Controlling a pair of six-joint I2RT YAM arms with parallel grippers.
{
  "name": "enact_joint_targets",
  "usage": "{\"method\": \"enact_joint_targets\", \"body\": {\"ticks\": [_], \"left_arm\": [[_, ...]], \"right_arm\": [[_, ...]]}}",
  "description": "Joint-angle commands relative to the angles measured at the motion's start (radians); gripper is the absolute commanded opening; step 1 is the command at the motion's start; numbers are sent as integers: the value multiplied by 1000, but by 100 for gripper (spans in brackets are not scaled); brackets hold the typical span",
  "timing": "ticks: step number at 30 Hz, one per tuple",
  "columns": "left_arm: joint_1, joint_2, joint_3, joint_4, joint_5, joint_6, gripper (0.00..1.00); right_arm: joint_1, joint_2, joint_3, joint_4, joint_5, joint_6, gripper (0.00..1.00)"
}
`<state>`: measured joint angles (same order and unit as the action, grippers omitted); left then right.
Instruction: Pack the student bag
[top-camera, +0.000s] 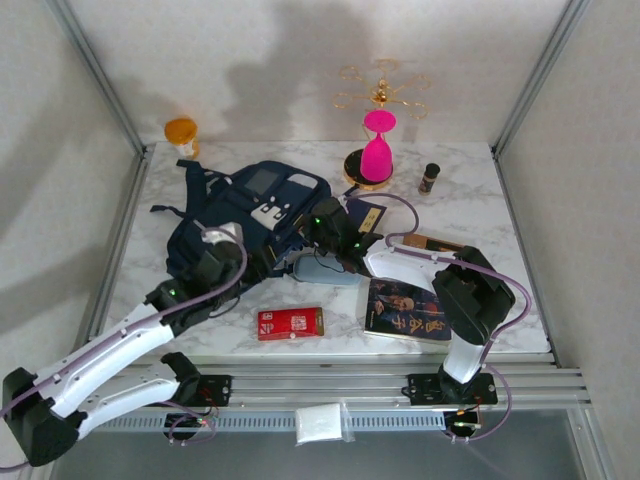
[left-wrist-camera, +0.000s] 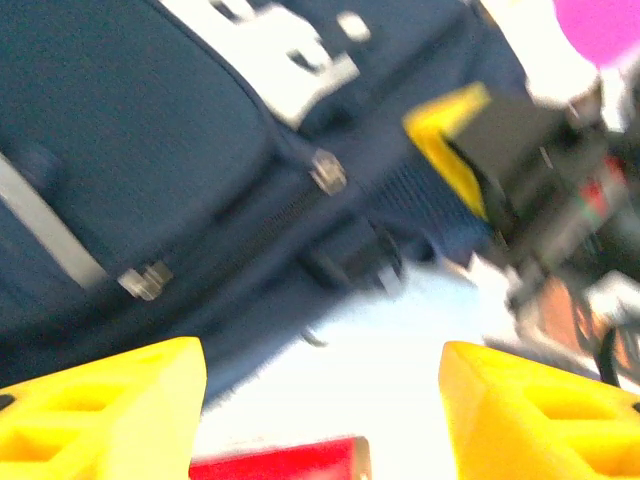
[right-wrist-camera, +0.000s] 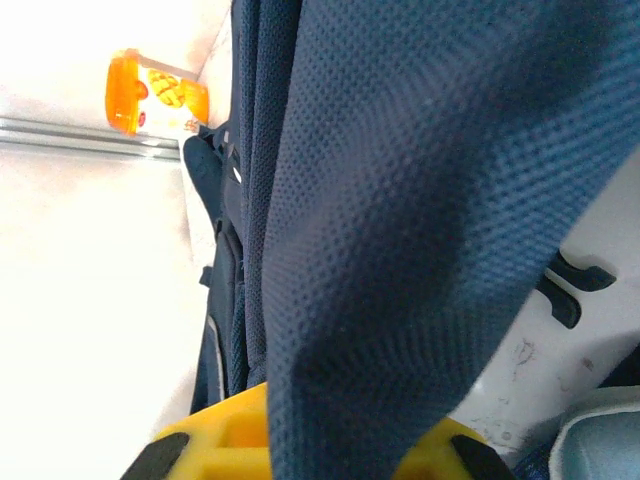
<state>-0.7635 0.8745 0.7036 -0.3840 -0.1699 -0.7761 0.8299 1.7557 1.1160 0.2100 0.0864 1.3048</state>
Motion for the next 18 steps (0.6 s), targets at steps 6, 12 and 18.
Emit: {"method": "enact_joint_targets", "body": {"ticks": [6,12,18], "left_arm": [[-213,148,-116,234,-164,-41,61],[-205,363,-74,348,-259,-4,57],[-140,460,-63,433,-277,-37,50]], "right_arm": [[18,-25,60,63,-17,28,0],[19,-18,63,77,-28,41,0],[18,-16,65,81,-28,42,0]]}}
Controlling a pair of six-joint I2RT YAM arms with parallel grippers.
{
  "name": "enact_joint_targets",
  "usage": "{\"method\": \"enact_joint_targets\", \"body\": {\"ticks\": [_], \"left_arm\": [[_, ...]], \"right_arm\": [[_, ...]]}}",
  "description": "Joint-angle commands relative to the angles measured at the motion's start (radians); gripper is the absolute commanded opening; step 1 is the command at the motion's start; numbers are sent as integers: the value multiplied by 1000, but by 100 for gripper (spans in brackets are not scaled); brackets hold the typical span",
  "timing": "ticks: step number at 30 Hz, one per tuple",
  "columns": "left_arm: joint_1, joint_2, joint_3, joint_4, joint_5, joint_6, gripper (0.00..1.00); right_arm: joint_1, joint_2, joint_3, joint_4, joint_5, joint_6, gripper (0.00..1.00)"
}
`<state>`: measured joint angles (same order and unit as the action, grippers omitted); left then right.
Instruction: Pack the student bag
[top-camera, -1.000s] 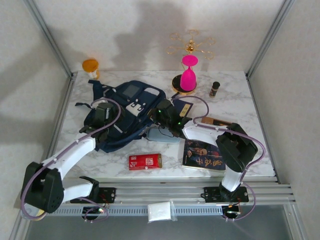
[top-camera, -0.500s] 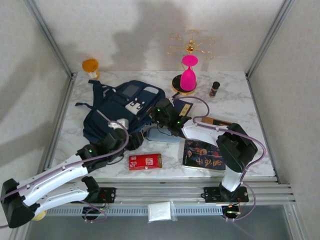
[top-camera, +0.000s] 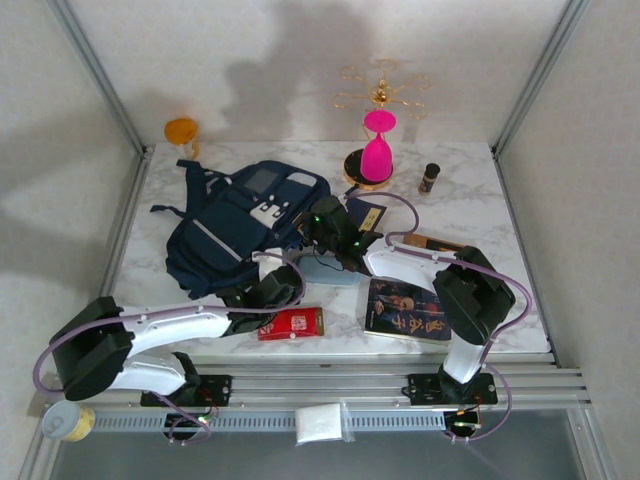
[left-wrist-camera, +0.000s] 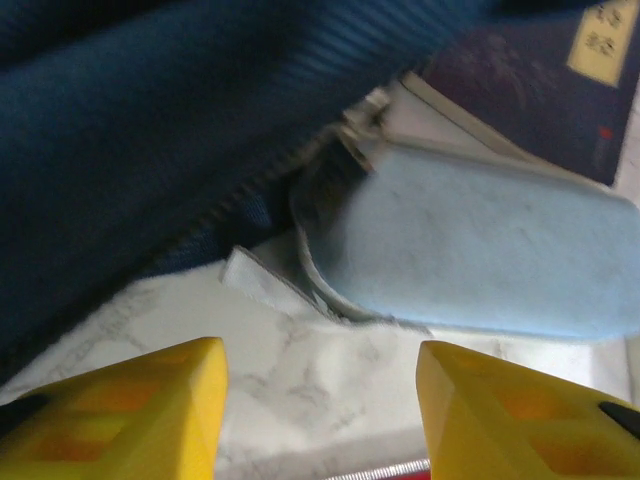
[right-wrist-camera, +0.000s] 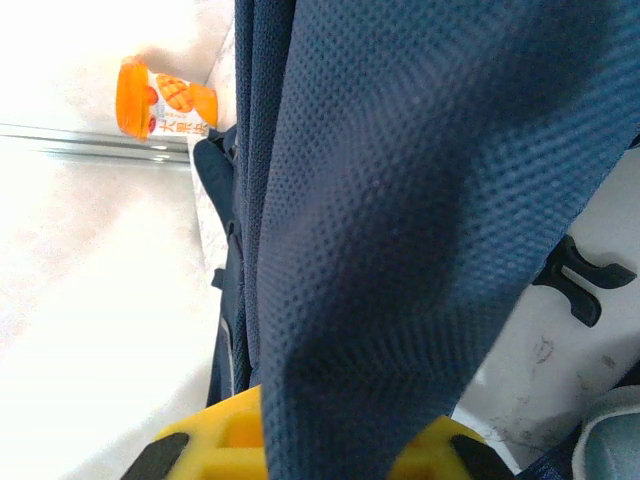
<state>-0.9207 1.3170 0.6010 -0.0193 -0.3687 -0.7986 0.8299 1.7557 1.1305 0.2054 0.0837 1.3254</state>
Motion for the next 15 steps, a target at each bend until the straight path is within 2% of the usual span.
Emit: {"method": "enact_joint_targets", "body": {"ticks": [1,5,9,12,15], "left_arm": [[21,27,47,65,-106,-14,48],[44,52,56,125,-127,29,45],[62,82,74,219,-107,136,41],[73,105,110,217,-129,176,33],[88,107,104,246,-106,191,25]], "right_arm": [[18,-16,50,85,-25,21,0],[18,-15,44,91,-28,29,0],[18,-16,41,88,-27,28,0],[19,-19,40,83,-20,25,0],[17,-19,42,80,-14,20,0]]}}
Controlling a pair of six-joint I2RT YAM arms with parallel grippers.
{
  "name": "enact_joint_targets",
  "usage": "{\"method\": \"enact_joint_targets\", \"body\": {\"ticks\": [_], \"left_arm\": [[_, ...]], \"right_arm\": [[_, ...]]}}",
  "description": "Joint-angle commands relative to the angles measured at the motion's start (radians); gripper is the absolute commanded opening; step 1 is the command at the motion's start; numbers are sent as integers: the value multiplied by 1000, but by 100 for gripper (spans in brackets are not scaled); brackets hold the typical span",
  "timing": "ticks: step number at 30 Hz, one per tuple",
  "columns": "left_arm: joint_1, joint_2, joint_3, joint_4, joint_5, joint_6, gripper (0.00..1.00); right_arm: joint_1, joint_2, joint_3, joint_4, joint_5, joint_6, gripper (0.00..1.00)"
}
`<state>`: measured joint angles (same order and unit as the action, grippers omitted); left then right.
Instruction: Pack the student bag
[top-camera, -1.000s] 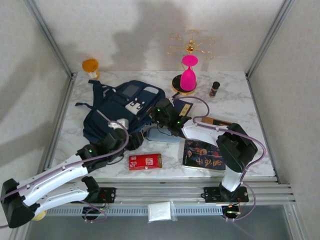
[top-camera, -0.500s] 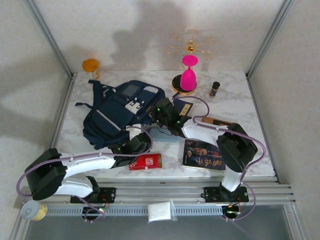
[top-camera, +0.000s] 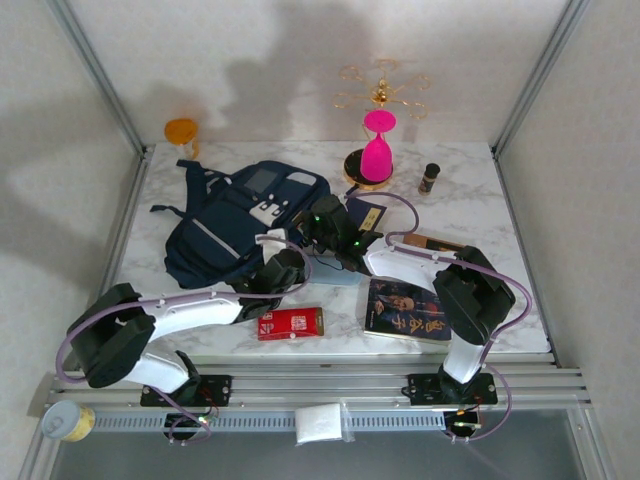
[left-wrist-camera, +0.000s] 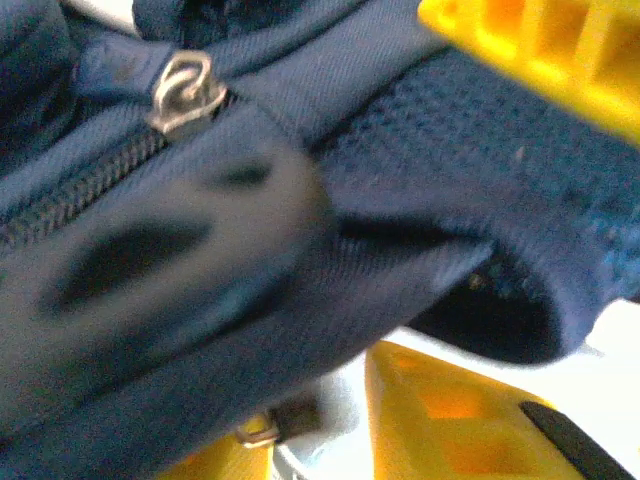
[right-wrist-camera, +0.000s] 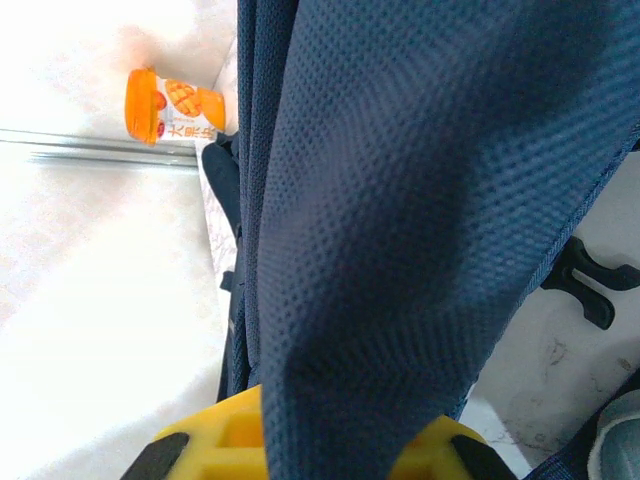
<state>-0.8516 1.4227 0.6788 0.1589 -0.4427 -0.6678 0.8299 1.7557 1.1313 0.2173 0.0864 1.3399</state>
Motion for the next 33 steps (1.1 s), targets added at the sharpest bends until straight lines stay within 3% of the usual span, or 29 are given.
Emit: {"method": "enact_joint_targets", "body": {"ticks": [1,8,19,28,29,33], "left_arm": [[20,-1,25,67,-33,60,22],[22,-87,-34,33,-1,48,0],[31,-364,-180,-187,109,32,0],[49,-527,-185,-364,255,49,0],[51,-518,-172,-364,251,53,0],[55,-448,-115,-288,245,51,0]], "right_arm": [[18,-18,43,68,-16,3,0],[-4,-4,76,59,-25,-17,0],[-91,37,157,19,-69,-48,0],[-176,184,368,-70,-149,-143,0],[-176,202,401,-103,-163,-159,2],[-183,190,374,-112,-234,-185,36]]}}
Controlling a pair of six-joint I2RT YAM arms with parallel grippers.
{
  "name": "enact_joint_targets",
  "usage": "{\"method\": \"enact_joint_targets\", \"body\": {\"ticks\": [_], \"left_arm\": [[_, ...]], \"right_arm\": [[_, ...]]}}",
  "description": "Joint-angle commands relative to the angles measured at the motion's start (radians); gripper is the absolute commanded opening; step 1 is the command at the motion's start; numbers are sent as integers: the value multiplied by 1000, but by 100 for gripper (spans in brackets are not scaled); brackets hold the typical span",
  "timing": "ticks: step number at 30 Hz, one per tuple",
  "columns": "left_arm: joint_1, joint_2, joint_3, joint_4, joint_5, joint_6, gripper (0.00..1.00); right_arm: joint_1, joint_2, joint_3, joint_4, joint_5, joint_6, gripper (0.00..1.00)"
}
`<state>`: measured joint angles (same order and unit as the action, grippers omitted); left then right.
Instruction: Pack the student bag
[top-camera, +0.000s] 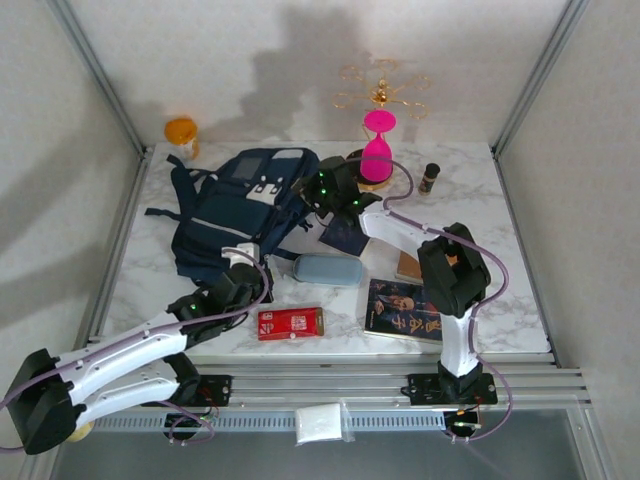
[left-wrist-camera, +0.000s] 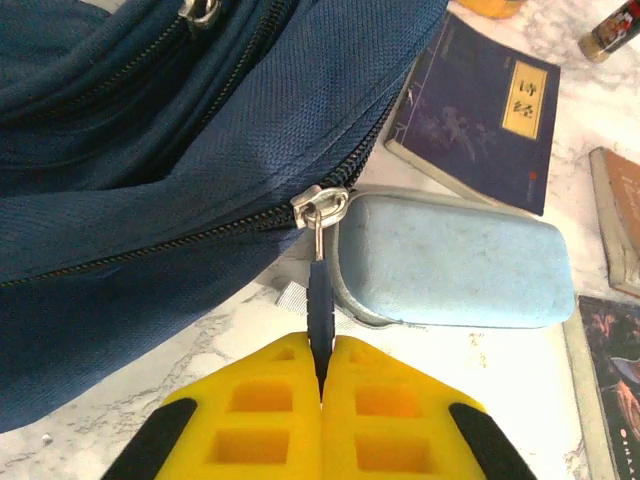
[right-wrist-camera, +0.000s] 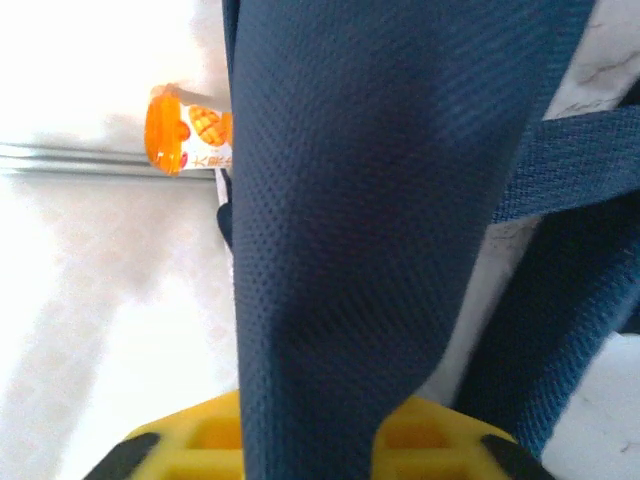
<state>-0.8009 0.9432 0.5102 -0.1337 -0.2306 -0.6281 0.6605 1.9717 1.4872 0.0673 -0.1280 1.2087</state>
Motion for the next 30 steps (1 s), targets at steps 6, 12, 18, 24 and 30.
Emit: {"method": "enact_joint_targets", "body": {"ticks": [6,12,18,24,30], "left_arm": [[17,177,136,76,4,13,0],[27,218,179,68,29,7,0],[37,225,173,43,28,-17,0],[44,178,146,49,49,-18,0],[49,180,137,44,73,0,0]], "right_arm": [[-19,-145,-163,-28,-61,-117,63],[16,-257,-301,-88,-71,-138,76],[86,-237,-377,-8,-90,-56,78],[98,-95,-269,32,-114,-56,72],[140,-52,-196,37,-83,-23,56]]}}
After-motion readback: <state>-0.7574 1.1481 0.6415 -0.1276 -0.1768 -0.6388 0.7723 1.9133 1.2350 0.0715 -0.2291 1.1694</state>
